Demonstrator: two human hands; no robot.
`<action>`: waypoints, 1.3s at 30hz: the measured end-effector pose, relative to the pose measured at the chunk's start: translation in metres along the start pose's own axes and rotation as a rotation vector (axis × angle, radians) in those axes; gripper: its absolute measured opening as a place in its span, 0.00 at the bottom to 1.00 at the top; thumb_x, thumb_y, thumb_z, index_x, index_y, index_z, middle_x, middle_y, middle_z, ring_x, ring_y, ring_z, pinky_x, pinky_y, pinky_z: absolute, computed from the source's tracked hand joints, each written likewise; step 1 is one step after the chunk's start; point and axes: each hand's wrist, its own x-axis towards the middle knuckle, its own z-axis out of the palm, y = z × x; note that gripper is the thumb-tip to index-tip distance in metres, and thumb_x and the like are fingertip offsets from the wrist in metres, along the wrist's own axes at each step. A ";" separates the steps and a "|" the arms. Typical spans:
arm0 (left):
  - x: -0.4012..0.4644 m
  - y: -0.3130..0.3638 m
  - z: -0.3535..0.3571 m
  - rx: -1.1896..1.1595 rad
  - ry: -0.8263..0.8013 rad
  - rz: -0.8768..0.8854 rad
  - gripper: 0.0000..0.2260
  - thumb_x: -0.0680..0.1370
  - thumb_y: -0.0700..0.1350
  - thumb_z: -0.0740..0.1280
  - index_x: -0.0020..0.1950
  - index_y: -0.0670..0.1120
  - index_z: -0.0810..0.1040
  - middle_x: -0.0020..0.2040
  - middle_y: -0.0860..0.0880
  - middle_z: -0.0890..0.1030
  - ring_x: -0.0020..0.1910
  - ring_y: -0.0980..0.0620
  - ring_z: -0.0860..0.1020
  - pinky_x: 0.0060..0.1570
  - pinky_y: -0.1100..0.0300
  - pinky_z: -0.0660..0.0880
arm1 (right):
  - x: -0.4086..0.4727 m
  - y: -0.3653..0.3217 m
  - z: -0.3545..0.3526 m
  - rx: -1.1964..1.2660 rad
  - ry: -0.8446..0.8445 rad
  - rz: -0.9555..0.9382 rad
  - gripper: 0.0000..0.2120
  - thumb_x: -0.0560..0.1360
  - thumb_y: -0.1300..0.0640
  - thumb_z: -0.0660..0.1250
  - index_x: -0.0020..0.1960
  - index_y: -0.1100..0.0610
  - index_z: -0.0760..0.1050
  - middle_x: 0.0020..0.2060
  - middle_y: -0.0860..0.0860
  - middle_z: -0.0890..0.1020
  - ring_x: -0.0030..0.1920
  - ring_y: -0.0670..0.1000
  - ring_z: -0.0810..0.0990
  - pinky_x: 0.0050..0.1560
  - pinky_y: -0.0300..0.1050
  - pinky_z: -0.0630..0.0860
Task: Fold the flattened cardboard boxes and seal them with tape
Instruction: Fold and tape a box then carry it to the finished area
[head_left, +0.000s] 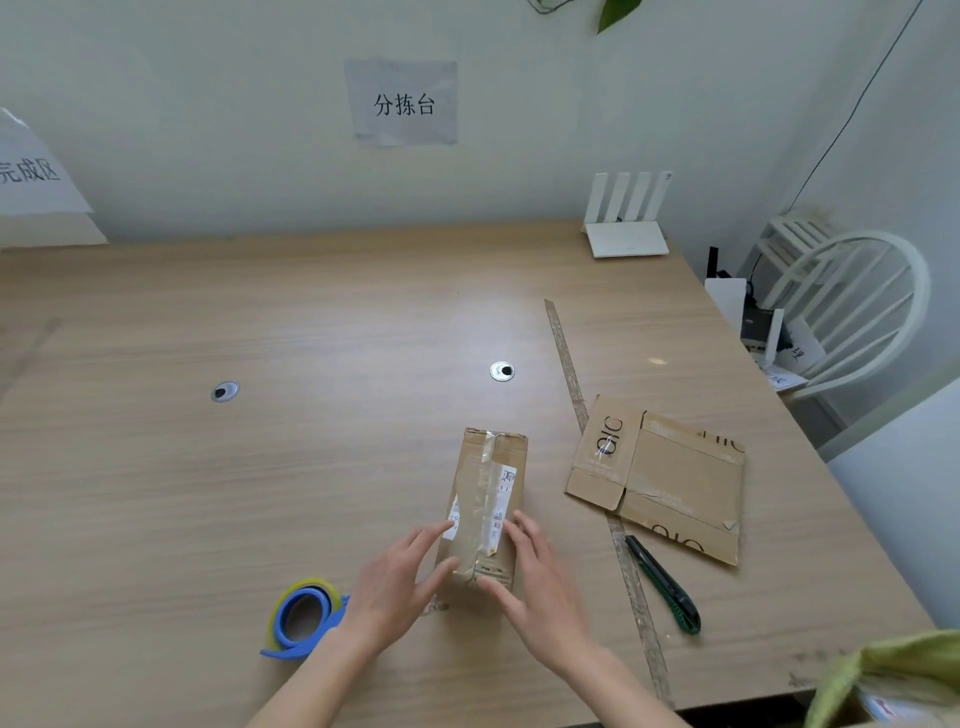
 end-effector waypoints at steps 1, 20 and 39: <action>0.001 0.001 -0.003 -0.006 0.007 -0.015 0.21 0.80 0.64 0.57 0.73 0.64 0.65 0.63 0.68 0.73 0.57 0.64 0.76 0.45 0.68 0.72 | 0.000 -0.010 0.003 -0.005 0.020 0.056 0.41 0.75 0.27 0.59 0.81 0.47 0.54 0.80 0.38 0.50 0.78 0.41 0.57 0.74 0.44 0.66; 0.017 -0.021 -0.047 0.256 -0.127 0.018 0.37 0.73 0.62 0.69 0.78 0.65 0.55 0.81 0.57 0.52 0.78 0.53 0.56 0.76 0.56 0.50 | 0.041 -0.012 -0.044 -0.534 -0.506 -0.147 0.47 0.75 0.63 0.68 0.81 0.38 0.44 0.82 0.47 0.42 0.82 0.53 0.42 0.81 0.55 0.46; 0.021 0.021 0.017 0.141 -0.113 -0.233 0.45 0.66 0.74 0.66 0.78 0.61 0.55 0.55 0.53 0.65 0.49 0.52 0.72 0.41 0.61 0.69 | 0.049 -0.002 -0.016 0.028 -0.134 0.088 0.26 0.82 0.45 0.61 0.79 0.41 0.60 0.79 0.43 0.57 0.77 0.49 0.63 0.70 0.51 0.71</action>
